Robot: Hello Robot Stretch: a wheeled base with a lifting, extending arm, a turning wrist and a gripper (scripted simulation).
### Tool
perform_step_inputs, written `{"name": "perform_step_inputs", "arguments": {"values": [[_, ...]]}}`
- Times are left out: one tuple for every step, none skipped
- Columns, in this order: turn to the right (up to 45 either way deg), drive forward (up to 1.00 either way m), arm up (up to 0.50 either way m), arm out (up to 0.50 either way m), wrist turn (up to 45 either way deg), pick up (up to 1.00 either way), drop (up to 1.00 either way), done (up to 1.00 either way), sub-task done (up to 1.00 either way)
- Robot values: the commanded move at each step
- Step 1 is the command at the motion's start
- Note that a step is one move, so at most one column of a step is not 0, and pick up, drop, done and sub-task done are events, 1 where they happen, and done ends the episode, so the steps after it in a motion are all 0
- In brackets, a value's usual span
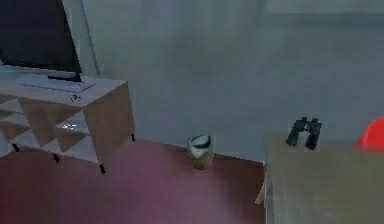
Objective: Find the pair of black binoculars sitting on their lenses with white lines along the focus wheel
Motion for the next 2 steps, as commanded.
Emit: {"name": "perform_step_inputs", "arguments": {"values": [[0.0, 0.10, 0.00, 0.00, 0.0, 0.00, 0.00, 0.00, 0.00], [-3.0, 0.00, 0.00, 0.00, 0.0, 0.00, 0.00, 0.00, 0.00]]}}
